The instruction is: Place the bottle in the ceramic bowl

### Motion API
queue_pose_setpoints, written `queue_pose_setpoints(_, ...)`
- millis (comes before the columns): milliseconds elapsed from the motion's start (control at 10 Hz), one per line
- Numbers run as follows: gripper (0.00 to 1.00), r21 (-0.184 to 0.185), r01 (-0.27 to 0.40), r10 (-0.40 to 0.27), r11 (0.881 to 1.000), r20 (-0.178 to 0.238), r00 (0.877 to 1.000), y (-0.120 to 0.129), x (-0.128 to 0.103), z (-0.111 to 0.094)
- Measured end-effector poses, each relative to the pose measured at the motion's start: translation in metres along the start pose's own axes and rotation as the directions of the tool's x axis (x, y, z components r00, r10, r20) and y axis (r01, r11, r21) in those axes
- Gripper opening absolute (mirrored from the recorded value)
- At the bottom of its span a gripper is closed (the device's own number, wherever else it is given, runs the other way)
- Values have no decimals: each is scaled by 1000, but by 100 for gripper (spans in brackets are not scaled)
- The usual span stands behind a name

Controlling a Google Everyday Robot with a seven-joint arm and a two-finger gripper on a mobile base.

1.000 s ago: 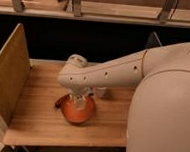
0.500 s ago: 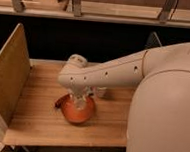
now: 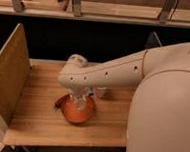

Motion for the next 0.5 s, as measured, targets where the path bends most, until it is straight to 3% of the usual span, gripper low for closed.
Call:
queue_pose_setpoints(300, 75, 0, 0, 0, 1000, 0, 1000, 0, 0, 0)
queue_pose_setpoints(500, 80, 0, 0, 0, 1000, 0, 1000, 0, 0, 0)
